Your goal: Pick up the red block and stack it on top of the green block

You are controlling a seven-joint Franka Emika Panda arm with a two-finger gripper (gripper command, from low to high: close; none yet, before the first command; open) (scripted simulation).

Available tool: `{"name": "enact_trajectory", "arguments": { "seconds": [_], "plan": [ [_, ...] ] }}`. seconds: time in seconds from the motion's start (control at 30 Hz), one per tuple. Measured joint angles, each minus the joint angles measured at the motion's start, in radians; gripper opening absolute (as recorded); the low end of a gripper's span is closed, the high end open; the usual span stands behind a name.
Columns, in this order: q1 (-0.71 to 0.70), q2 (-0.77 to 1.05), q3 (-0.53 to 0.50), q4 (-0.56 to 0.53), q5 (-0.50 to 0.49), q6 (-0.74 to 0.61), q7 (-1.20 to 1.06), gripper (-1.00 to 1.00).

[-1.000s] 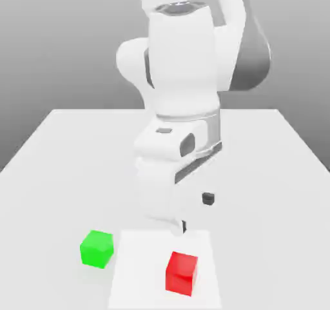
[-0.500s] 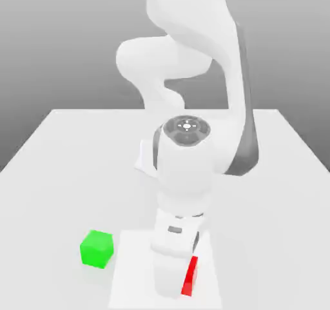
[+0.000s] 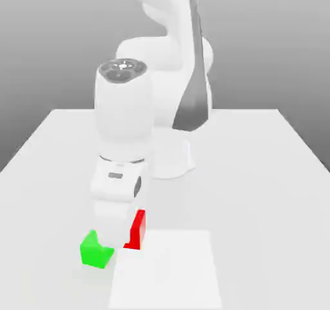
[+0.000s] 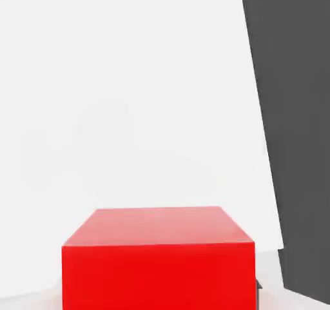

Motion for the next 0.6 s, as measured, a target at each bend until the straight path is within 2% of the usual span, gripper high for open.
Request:
{"name": "enact_trajectory", "arguments": {
  "seconds": [0.17, 0.5, 0.53, 0.6],
  "plan": [
    [-0.059, -0.046, -0.053, -0.051, -0.004, 0.001, -0.250, -1.00],
    [-0.065, 0.149, -0.005, -0.045, 0.202, 0.177, -0.416, -1.00],
    [-0.071, 0.164, 0.004, -0.046, 0.218, 0.190, -0.427, 1.00],
    [-0.071, 0.164, 0.004, -0.046, 0.218, 0.190, -0.427, 1.00]
  ]
}}
